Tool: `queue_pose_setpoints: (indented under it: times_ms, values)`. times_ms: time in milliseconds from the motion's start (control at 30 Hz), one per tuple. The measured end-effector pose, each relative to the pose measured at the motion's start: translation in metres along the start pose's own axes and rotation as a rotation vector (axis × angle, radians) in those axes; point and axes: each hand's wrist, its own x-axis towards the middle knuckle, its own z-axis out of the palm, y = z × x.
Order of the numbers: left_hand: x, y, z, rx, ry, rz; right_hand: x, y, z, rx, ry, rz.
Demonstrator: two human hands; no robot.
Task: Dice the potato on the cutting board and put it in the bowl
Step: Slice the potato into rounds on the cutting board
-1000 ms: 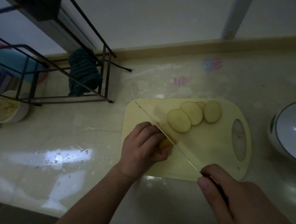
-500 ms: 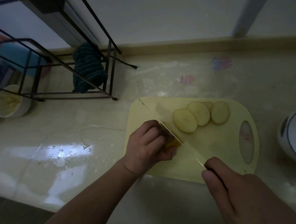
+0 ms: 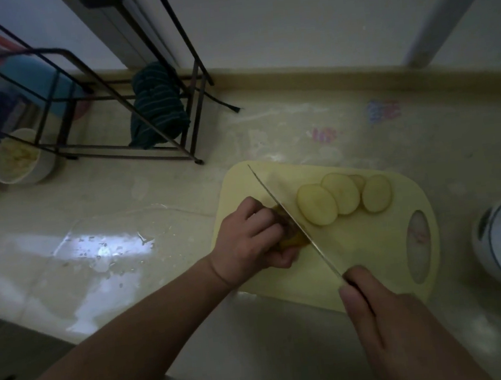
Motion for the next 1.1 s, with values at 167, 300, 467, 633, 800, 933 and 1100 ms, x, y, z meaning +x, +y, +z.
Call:
queue_pose_setpoints:
  times_ms: [167,300,467,633,800,933,1100]
  values:
    - [0.002,-0.005,-0.001,-0.007,-0.014,0.025,0.0,0.008,0.006,0.029,-0.093,0.002]
    - [-0.002,-0.005,0.003,-0.021,0.005,-0.005,-0.021,0.019,0.003,-0.041,-0.094,0.137]
    - [-0.002,-0.002,0.003,-0.01,0.015,-0.004,-0.003,0.024,0.015,-0.012,-0.092,0.026]
    - [0.002,-0.002,0.002,-0.004,0.016,0.002,0.008,0.024,0.021,0.087,-0.045,-0.059]
    - [0.001,0.0,0.001,-0.022,0.018,-0.015,0.016,0.036,0.003,0.319,-0.116,0.021]
    - [0.0,0.003,0.002,-0.004,0.022,-0.023,0.022,0.044,-0.013,0.734,-0.3,0.365]
    - [0.0,0.005,0.0,-0.02,0.031,-0.045,0.026,0.054,-0.017,0.958,-0.358,0.495]
